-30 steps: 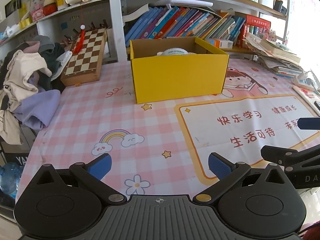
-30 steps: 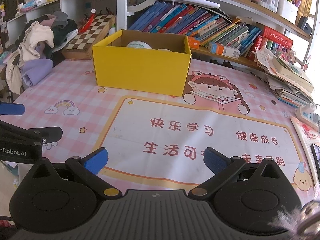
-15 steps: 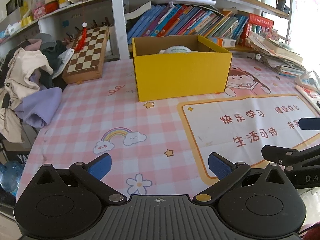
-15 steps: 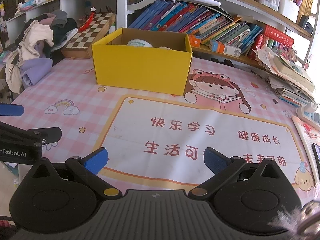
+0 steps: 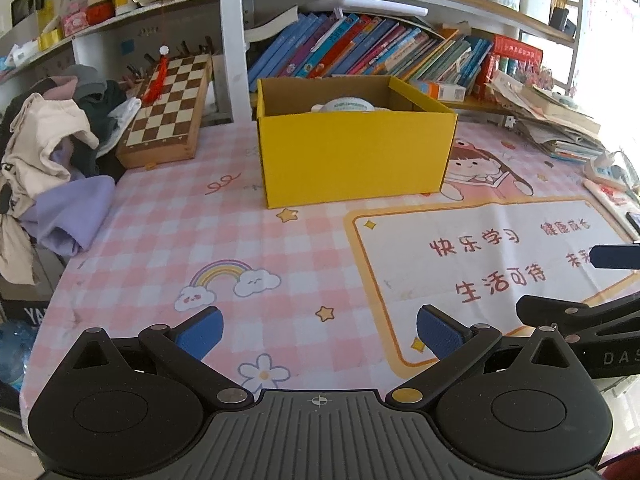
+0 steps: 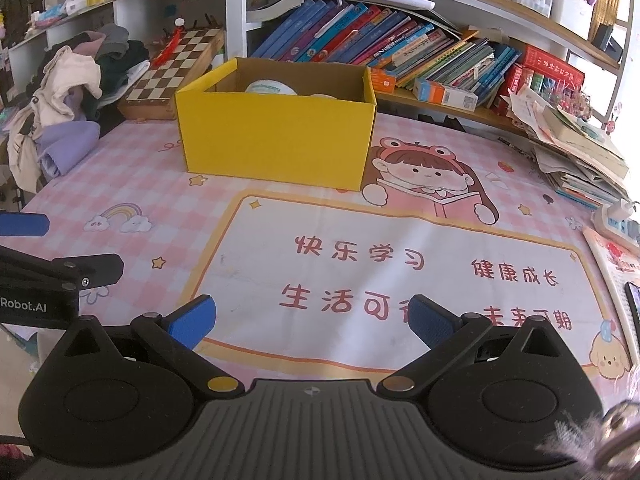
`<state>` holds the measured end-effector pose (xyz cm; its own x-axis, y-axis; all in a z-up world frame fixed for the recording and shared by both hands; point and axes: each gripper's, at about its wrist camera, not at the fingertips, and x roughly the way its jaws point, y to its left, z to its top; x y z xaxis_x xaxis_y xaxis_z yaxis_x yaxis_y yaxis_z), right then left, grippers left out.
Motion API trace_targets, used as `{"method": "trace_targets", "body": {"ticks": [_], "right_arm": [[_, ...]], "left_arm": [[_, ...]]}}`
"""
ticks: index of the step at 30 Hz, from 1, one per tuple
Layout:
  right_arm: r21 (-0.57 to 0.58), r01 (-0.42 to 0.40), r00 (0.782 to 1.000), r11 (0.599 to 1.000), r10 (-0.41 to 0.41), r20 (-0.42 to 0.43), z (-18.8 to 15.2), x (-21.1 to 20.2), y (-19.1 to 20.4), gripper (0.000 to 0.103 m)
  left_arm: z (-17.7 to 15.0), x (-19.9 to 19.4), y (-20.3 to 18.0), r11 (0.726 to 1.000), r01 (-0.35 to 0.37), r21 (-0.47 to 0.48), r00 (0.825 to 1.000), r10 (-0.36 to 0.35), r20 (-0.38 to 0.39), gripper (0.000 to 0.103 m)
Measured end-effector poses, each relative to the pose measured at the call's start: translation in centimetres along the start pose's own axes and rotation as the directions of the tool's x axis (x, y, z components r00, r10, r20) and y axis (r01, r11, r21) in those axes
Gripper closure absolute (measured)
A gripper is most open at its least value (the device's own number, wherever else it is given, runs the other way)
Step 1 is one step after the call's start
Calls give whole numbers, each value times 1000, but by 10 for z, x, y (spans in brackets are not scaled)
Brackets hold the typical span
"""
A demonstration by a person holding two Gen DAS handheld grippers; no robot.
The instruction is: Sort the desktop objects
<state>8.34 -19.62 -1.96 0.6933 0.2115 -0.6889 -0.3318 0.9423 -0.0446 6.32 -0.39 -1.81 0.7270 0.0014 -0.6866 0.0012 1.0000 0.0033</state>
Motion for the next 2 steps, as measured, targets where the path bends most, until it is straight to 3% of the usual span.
{"method": "trace_targets", "body": {"ticks": [2], "right_arm": [[-4, -1, 1000, 1000, 1, -2, 1, 1, -2, 0]], "left_arm": [[2, 2, -3, 1000, 7, 2, 1000, -7, -2, 0]]}}
